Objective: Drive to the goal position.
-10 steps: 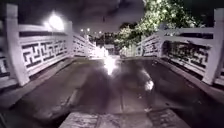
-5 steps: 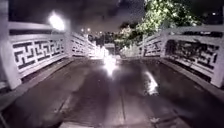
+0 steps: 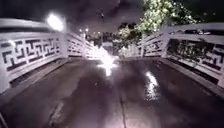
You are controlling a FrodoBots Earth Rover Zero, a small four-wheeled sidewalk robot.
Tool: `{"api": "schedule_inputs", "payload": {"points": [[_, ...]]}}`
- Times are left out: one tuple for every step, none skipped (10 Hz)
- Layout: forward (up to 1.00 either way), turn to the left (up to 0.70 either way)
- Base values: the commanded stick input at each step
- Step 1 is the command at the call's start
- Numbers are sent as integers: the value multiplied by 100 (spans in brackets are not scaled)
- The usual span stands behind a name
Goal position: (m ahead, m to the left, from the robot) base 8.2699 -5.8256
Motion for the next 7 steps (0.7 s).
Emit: {"api": "schedule_inputs", "payload": {"points": [[38,0],[38,0],[38,0],[38,0],[38,0],[38,0],[38,0]]}}
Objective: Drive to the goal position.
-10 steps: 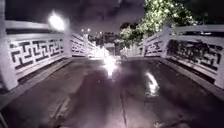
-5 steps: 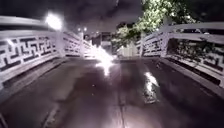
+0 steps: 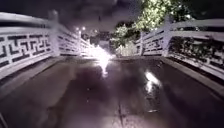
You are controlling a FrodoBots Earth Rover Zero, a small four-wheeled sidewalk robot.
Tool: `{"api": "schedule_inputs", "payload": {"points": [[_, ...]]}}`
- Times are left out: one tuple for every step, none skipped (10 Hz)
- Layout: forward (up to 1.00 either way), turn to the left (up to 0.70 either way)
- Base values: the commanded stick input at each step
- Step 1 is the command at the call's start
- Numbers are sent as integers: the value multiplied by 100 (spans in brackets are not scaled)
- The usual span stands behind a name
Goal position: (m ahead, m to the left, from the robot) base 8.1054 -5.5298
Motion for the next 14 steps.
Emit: {"api": "schedule_inputs", "payload": {"points": [[38,0],[38,0],[38,0],[38,0],[38,0],[38,0],[38,0],[38,0],[38,0],[38,0],[38,0],[38,0],[38,0],[38,0]]}}
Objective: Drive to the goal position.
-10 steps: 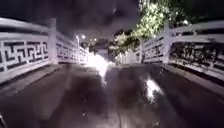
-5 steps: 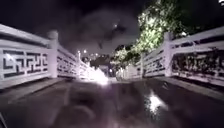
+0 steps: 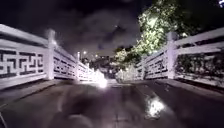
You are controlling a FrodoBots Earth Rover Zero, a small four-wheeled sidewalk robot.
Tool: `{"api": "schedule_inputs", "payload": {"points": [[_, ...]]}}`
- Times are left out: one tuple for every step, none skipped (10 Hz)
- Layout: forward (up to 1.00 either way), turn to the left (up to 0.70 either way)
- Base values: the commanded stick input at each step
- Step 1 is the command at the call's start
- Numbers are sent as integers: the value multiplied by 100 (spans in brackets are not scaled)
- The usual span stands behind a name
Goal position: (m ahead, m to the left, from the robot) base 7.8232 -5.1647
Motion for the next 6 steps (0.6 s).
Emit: {"api": "schedule_inputs", "payload": {"points": [[38,0],[38,0],[38,0],[38,0],[38,0],[38,0]]}}
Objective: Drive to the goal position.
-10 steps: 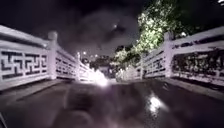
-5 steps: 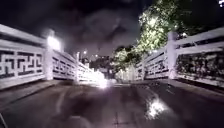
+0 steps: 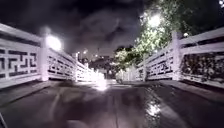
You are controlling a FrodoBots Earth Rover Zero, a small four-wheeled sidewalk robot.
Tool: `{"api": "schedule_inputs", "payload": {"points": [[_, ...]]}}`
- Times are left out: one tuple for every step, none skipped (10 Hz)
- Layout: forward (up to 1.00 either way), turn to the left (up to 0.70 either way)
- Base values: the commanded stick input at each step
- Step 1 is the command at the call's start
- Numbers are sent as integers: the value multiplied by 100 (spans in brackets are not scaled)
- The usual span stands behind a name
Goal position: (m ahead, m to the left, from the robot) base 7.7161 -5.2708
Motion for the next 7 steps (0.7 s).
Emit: {"api": "schedule_inputs", "payload": {"points": [[38,0],[38,0],[47,0],[59,0],[59,0],[59,0],[59,0]]}}
